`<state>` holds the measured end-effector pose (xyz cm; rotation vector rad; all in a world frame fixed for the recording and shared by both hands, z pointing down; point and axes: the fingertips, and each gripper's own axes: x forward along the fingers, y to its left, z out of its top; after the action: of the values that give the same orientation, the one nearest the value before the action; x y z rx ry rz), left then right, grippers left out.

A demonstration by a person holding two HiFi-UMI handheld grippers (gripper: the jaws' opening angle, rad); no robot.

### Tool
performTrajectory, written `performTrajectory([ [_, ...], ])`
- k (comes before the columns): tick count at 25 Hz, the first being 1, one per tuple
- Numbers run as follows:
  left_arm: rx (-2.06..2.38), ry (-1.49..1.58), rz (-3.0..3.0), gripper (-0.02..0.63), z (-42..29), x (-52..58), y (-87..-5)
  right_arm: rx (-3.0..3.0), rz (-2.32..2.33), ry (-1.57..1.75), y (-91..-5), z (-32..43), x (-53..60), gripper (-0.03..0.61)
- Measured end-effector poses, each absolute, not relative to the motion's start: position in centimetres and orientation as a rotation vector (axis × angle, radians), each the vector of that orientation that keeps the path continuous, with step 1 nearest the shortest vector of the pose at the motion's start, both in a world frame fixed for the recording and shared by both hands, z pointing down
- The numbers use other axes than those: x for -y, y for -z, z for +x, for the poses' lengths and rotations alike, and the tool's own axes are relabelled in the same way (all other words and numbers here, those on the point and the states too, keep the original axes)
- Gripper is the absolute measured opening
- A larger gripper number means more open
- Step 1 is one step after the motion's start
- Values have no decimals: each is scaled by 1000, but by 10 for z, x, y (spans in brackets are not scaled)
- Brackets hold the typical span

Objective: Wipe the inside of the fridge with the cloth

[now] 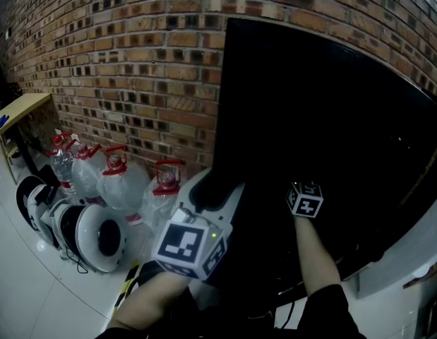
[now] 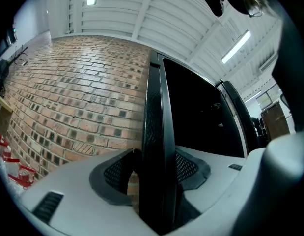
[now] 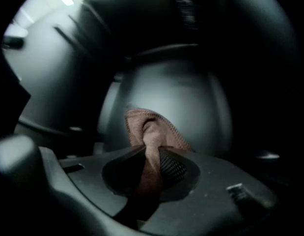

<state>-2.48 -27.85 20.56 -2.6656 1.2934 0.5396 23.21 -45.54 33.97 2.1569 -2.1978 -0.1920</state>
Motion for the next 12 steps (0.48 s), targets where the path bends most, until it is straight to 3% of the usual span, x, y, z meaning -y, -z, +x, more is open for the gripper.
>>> performTrajectory([
  [5, -1293, -541, -2666, 224, -24, 279, -205, 2436, 1687, 128, -374, 154, 462, 72],
  [12, -1284, -517, -2674, 224, -23, 279, -207, 2376, 1436, 57, -407, 99, 486, 74],
])
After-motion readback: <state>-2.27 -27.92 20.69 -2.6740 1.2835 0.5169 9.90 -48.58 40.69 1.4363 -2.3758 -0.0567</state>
